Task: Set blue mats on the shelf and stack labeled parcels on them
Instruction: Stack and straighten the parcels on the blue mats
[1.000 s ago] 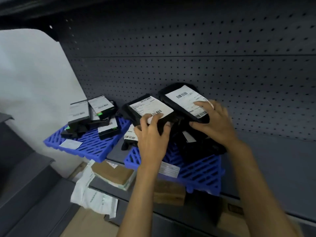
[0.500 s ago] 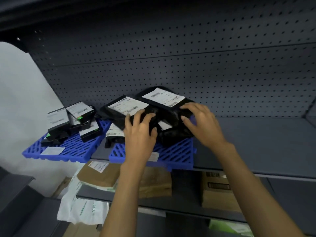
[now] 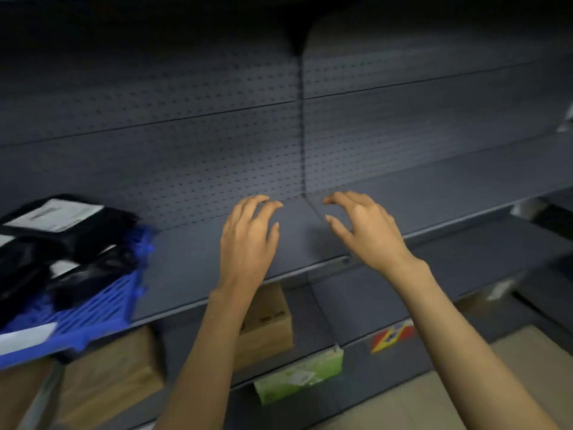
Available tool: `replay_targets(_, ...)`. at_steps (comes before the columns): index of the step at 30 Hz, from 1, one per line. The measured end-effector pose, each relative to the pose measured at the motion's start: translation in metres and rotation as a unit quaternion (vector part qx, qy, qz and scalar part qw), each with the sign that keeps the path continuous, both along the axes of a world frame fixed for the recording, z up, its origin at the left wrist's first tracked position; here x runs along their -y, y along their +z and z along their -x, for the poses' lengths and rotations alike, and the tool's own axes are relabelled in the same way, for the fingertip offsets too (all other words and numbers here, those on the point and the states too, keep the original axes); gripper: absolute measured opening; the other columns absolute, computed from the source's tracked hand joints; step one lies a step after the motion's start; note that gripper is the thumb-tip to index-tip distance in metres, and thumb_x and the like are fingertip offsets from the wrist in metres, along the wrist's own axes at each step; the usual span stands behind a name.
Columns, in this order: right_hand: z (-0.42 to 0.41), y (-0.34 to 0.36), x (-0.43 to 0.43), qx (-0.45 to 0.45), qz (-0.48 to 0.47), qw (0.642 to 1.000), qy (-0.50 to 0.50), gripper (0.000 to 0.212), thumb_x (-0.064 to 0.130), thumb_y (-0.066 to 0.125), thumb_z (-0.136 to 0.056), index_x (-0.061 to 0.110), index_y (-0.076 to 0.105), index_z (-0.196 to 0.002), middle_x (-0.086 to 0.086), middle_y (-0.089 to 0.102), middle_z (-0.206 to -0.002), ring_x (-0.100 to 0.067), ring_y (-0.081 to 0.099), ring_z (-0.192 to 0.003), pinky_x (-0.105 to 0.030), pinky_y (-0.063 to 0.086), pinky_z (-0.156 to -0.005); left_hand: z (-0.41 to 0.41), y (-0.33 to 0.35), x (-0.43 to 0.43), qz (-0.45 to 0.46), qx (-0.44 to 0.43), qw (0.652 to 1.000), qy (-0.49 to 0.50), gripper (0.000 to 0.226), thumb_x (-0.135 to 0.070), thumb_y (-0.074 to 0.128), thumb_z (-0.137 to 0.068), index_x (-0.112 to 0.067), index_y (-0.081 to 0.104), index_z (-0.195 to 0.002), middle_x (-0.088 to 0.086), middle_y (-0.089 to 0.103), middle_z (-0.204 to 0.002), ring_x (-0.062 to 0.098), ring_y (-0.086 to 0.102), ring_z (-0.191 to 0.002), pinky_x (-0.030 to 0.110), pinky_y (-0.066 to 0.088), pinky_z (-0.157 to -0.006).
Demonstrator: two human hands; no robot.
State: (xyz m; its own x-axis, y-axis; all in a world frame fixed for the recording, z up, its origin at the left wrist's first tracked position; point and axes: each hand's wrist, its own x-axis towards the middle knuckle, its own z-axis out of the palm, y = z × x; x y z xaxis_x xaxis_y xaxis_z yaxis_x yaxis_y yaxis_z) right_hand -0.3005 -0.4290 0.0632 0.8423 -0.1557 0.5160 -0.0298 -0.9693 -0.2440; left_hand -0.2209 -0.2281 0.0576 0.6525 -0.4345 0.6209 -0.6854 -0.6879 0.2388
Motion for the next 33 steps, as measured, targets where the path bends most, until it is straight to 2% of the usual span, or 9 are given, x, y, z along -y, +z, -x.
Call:
replay_targets(9,0.128,0.0,0.16,-0.002,-0.006,0.988,-0.155,0.028,0.038,0.048,-0.1,0.027,0.053,-0.125,0.002,0.059,-0.118,-0.025,0.053,-0.112,-0.038,0.047,-0.077,0.062,0.001,0.194,-0.009,0.016,0.991,-0.136,0.032,-0.021,0.062,-0.093,-0.021,0.063,-0.125,0.0,0.061,-0.127,0.022,0.053,-0.121,0.039,0.045,-0.097)
replay_targets(13,0.151,0.007,0.217,0.0,0.012,0.98,-0.198,0.028,0.037,0.047,-0.1,0.027,0.052,-0.125,0.003,0.059,-0.116,-0.023,0.054,-0.108,-0.036,0.043,-0.074,0.074,0.016,0.28,-0.02,0.051,0.977,-0.207,0.033,-0.026,0.06,-0.095,-0.023,0.06,-0.128,-0.003,0.062,-0.125,0.02,0.055,-0.117,0.039,0.05,-0.088)
replay_targets(17,0.154,0.032,0.278,0.043,0.024,0.97,-0.238,0.028,0.038,0.046,-0.1,0.026,0.053,-0.123,0.003,0.058,-0.116,-0.021,0.052,-0.11,-0.037,0.047,-0.076,0.072,0.055,0.367,-0.002,0.113,0.962,-0.247,0.034,-0.029,0.058,-0.096,-0.025,0.058,-0.129,-0.005,0.062,-0.122,0.019,0.056,-0.113,0.037,0.049,-0.082)
replay_targets(25,0.146,0.098,0.413,0.118,0.047,0.952,-0.278,0.026,0.036,0.047,-0.099,0.025,0.054,-0.121,0.004,0.059,-0.118,-0.022,0.053,-0.11,-0.037,0.047,-0.076,0.058,0.136,0.509,0.046,0.221,0.935,-0.275,0.033,-0.032,0.059,-0.096,-0.025,0.058,-0.128,-0.008,0.061,-0.118,0.015,0.058,-0.109,0.031,0.05,-0.076)
replay_targets(33,0.152,0.139,0.509,0.203,0.052,0.947,-0.243,0.026,0.034,0.046,-0.099,0.024,0.054,-0.121,0.007,0.06,-0.117,-0.019,0.054,-0.109,-0.04,0.048,-0.083,0.082,0.175,0.609,0.035,0.266,0.918,-0.293,0.034,-0.032,0.057,-0.097,-0.024,0.056,-0.13,-0.007,0.057,-0.122,0.012,0.053,-0.116,0.029,0.053,-0.065)
